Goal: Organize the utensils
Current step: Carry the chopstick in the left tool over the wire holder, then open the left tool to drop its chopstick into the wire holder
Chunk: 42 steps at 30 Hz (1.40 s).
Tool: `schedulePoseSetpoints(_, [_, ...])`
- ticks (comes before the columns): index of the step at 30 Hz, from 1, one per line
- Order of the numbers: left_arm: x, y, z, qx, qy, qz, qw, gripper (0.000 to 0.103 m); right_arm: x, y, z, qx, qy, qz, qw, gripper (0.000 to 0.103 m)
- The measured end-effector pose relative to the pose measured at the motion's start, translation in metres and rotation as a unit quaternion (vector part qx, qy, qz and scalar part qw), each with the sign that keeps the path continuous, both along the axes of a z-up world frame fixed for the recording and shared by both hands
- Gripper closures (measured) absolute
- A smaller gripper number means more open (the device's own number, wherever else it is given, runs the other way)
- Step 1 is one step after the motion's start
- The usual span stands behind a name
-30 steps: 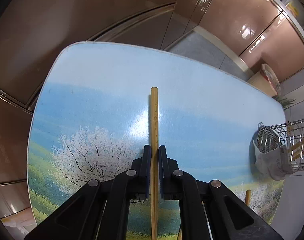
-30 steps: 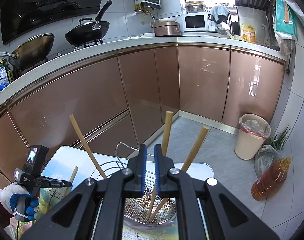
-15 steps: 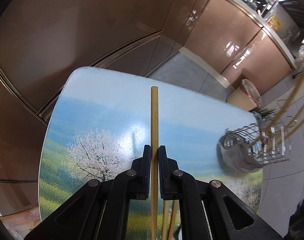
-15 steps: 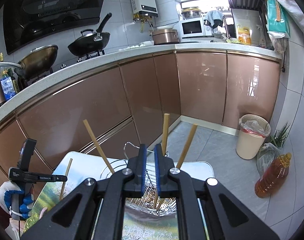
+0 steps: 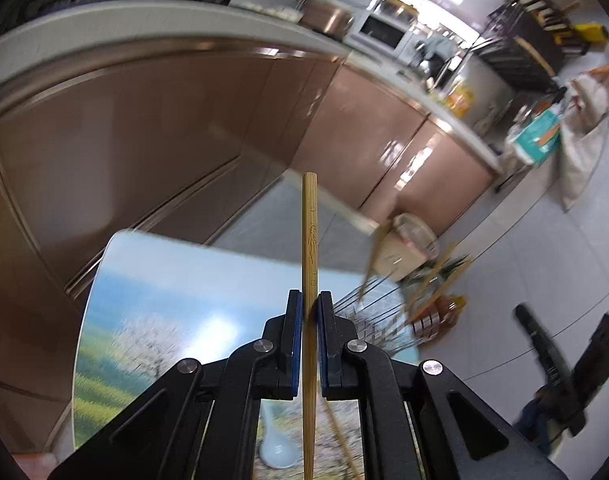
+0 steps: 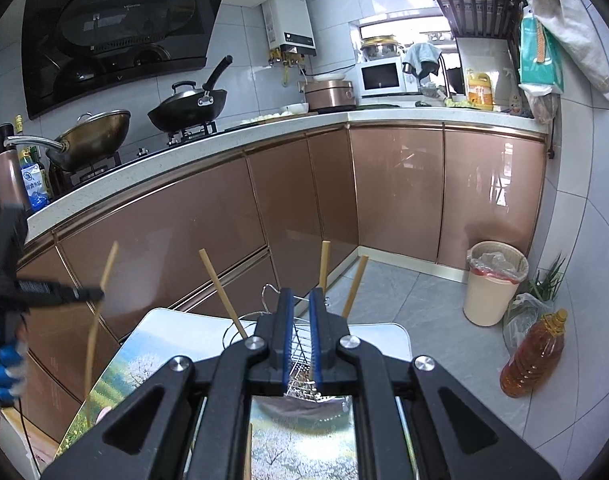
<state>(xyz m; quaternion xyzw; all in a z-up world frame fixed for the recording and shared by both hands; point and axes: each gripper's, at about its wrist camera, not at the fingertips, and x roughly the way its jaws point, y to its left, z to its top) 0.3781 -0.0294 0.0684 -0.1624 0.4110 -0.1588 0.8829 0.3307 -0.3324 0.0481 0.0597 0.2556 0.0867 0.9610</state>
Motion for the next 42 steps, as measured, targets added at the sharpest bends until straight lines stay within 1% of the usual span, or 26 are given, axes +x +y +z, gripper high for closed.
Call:
schedulePoseSetpoints(1, [-0.001,-0.006,0.013,-0.008,-0.016,-0.002,0.9998,0.096,-0.003,-0.002,0.002,0.001,-0.002,0.000,1.000,0.095])
schedulePoseSetpoints(2, [-0.001,-0.011,0.019,-0.013,-0.026,-0.004,0.9996,0.096,-0.006,-0.005,0.004,0.001,-0.005,-0.001,1.000,0.095])
schedulePoseSetpoints(4, [0.000,-0.026,0.040,-0.024,-0.062,-0.005,0.9978,0.096,-0.010,-0.008,0.007,-0.001,-0.008,-0.003,1.000,0.095])
schedulePoseSetpoints(6, [0.001,-0.042,0.055,-0.025,-0.101,-0.004,0.9945,0.096,-0.014,-0.015,0.008,0.000,-0.013,-0.005,1.000,0.095])
schedulePoseSetpoints(9, [0.006,-0.069,0.067,-0.025,-0.156,-0.005,0.9874,0.096,-0.019,-0.028,0.008,0.004,-0.020,-0.011,1.000,0.095])
schedulePoseSetpoints(10, [0.008,-0.074,0.066,-0.021,-0.172,-0.001,0.9849,0.096,-0.021,-0.035,0.006,0.007,-0.021,-0.015,1.000,0.095])
schedulePoseSetpoints(12, [0.013,-0.094,0.064,-0.015,-0.215,0.011,0.9763,0.096,-0.023,-0.044,0.002,0.011,-0.022,-0.021,0.999,0.095])
schedulePoseSetpoints(13, [0.015,-0.100,0.062,-0.014,-0.227,0.014,0.9736,0.096,-0.023,-0.050,-0.001,0.012,-0.022,-0.024,0.999,0.095])
schedulePoseSetpoints(16, [0.022,-0.126,0.042,0.008,-0.281,0.039,0.9588,0.096,-0.025,-0.066,-0.012,0.019,-0.019,-0.035,0.999,0.095])
schedulePoseSetpoints(17, [0.023,-0.130,0.038,0.010,-0.289,0.043,0.9562,0.096,-0.025,-0.073,-0.018,0.021,-0.017,-0.040,0.999,0.095])
schedulePoseSetpoints(18, [0.027,-0.136,0.027,0.013,-0.297,0.048,0.9535,0.096,-0.025,-0.076,-0.022,0.022,-0.015,-0.042,0.999,0.095])
schedulePoseSetpoints(19, [0.030,-0.143,0.021,0.016,-0.301,0.053,0.9519,0.096,-0.025,-0.080,-0.026,0.023,-0.012,-0.045,0.999,0.095])
schedulePoseSetpoints(21, [0.036,-0.152,-0.004,0.030,-0.309,0.066,0.9483,0.096,-0.024,-0.089,-0.038,0.027,-0.004,-0.048,0.998,0.095])
schedulePoseSetpoints(22, [0.035,-0.154,-0.013,0.033,-0.309,0.068,0.9480,0.096,-0.023,-0.092,-0.044,0.030,0.000,-0.049,0.998,0.095])
schedulePoseSetpoints(24, [0.041,-0.159,-0.037,0.041,-0.301,0.073,0.9501,0.096,-0.021,-0.096,-0.055,0.035,0.007,-0.051,0.998,0.095])
schedulePoseSetpoints(26, [0.041,-0.163,-0.054,0.060,-0.301,0.079,0.9486,0.096,-0.018,-0.099,-0.065,0.040,0.015,-0.052,0.998,0.095])
schedulePoseSetpoints(29, [0.041,-0.166,-0.071,0.078,-0.289,0.079,0.9510,0.096,-0.017,-0.098,-0.075,0.047,0.024,-0.049,0.997,0.095])
schedulePoseSetpoints(32, [0.036,-0.168,-0.080,0.098,-0.290,0.081,0.9487,0.094,-0.019,-0.096,-0.081,0.051,0.031,-0.047,0.997,0.095])
schedulePoseSetpoints(35, [0.037,-0.171,-0.083,0.114,-0.275,0.067,0.9523,0.084,-0.026,-0.096,-0.085,0.055,0.037,-0.050,0.997,0.095])
schedulePoseSetpoints(37, [0.034,-0.169,-0.083,0.116,-0.272,0.064,0.9533,0.073,-0.031,-0.094,-0.086,0.056,0.041,-0.050,0.996,0.095])
schedulePoseSetpoints(38, [0.030,-0.166,-0.079,0.114,-0.271,0.065,0.9535,0.070,-0.033,-0.093,-0.086,0.056,0.043,-0.049,0.996,0.095])
schedulePoseSetpoints(40, [0.019,-0.162,-0.072,0.114,-0.275,0.063,0.9526,0.054,-0.040,-0.088,-0.085,0.053,0.046,-0.048,0.996,0.094])
schedulePoseSetpoints(41, [0.013,-0.161,-0.070,0.116,-0.278,0.061,0.9517,0.051,-0.043,-0.085,-0.086,0.053,0.048,-0.047,0.996,0.090])
schedulePoseSetpoints(42, [0.001,-0.157,-0.063,0.118,-0.284,0.058,0.9498,0.046,-0.047,-0.082,-0.086,0.053,0.049,-0.046,0.996,0.082])
